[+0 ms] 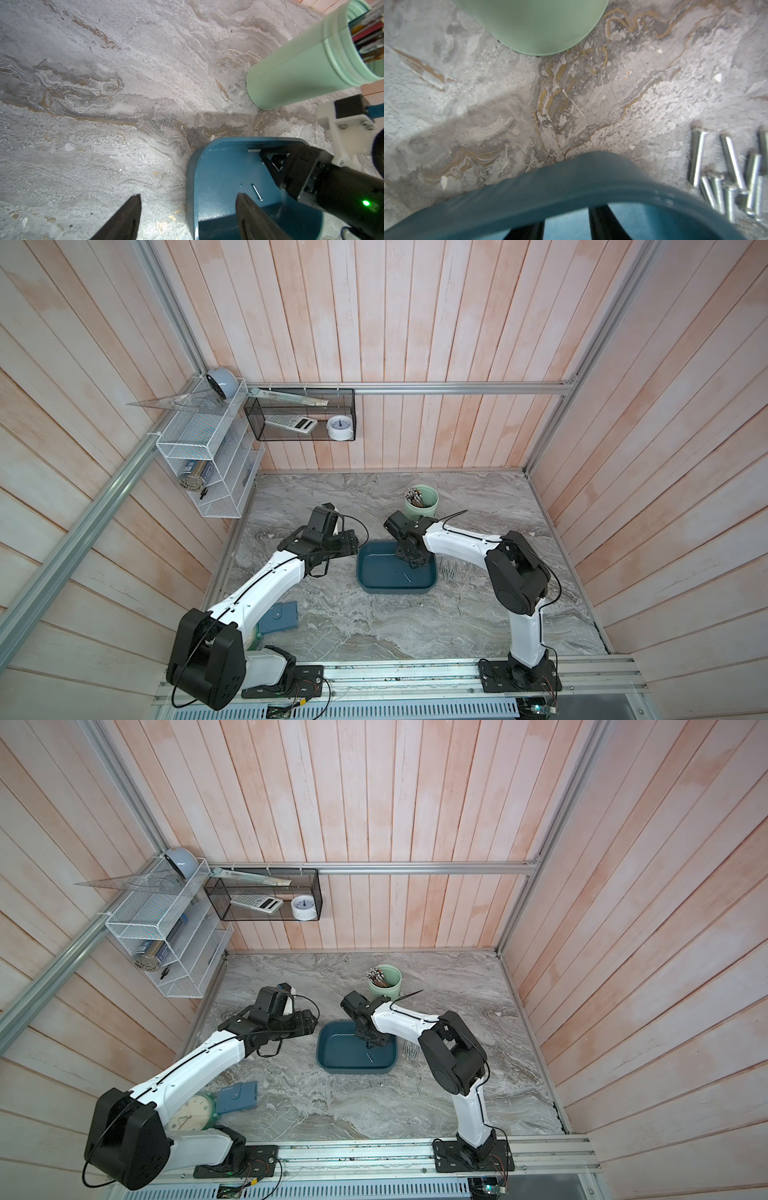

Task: Take out the screws from the storage box
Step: Pick up the screw from the storage box.

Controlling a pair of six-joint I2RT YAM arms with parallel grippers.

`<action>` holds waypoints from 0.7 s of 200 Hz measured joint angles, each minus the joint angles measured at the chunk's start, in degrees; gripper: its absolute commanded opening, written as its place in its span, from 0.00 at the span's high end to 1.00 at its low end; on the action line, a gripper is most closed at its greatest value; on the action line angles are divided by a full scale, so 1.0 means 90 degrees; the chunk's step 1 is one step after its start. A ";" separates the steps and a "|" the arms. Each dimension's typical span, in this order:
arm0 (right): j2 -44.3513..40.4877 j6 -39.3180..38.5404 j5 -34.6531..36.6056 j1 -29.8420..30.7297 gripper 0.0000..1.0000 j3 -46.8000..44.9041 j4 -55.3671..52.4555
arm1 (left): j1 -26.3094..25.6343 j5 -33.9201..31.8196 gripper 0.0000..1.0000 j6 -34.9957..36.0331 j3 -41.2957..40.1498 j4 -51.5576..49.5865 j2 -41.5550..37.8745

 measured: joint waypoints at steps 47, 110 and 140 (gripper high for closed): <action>0.0192 0.0194 0.0017 0.0000 0.60 0.0083 0.0019 | 0.0002 0.0000 0.23 0.0000 -0.0010 0.0017 -0.0061; 0.0253 0.0308 0.0112 0.0000 0.62 0.0119 0.0119 | 0.0007 0.0000 0.23 0.0002 -0.0017 0.0024 -0.0080; 0.0253 0.0311 0.0131 0.0000 0.62 0.0117 0.0163 | 0.0015 0.0000 0.23 0.0000 -0.0034 0.0027 -0.0080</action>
